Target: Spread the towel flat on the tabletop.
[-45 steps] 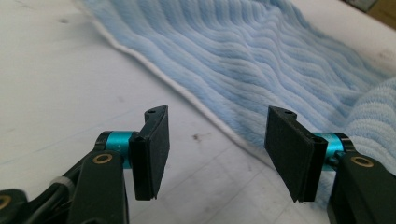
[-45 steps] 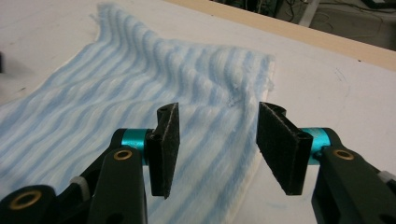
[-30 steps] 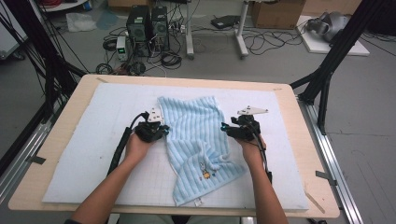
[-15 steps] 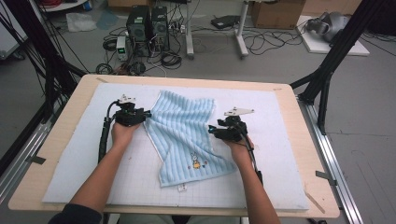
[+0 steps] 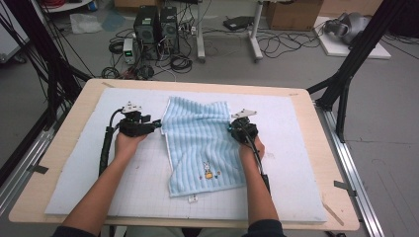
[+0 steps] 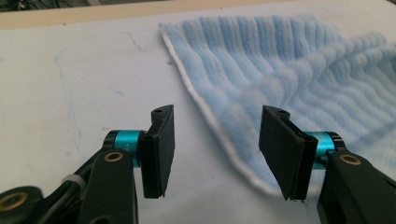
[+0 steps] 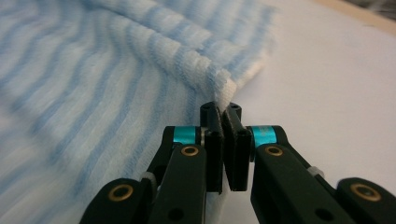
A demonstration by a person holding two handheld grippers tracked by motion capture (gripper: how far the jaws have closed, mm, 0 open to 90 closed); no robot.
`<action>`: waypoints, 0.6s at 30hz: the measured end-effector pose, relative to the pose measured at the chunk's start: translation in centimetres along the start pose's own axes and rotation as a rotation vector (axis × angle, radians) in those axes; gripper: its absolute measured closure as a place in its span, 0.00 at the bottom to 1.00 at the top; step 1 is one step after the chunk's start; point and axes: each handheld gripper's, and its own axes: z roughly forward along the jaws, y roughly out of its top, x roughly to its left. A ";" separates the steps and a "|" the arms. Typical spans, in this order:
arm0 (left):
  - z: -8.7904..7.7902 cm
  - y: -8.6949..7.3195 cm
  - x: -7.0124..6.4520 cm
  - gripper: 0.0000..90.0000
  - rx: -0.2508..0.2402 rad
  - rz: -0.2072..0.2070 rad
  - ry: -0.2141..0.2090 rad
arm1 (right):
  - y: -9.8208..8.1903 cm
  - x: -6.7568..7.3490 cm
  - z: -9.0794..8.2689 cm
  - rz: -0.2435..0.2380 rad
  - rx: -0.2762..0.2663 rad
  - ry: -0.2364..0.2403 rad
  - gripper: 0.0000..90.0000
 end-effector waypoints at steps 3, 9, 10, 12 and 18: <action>0.0 -0.3 -0.7 0.51 0.022 0.017 -0.046 | -0.2 -1.2 0.3 0.043 0.004 -0.065 0.97; -0.7 -1.4 -2.9 0.51 0.041 0.062 -0.109 | -0.5 -1.6 -0.8 0.100 -0.065 0.041 0.74; -0.8 -1.5 -3.1 0.51 0.042 0.063 -0.123 | -0.5 -1.5 -1.2 0.100 -0.078 0.064 0.69; -1.2 -1.4 -3.6 0.50 0.051 0.067 -0.142 | -0.4 -1.3 -2.1 0.084 -0.094 0.097 0.66; -2.3 -2.4 -5.1 0.48 0.037 0.081 -0.194 | -1.3 -0.9 -5.5 0.070 -0.124 0.157 0.53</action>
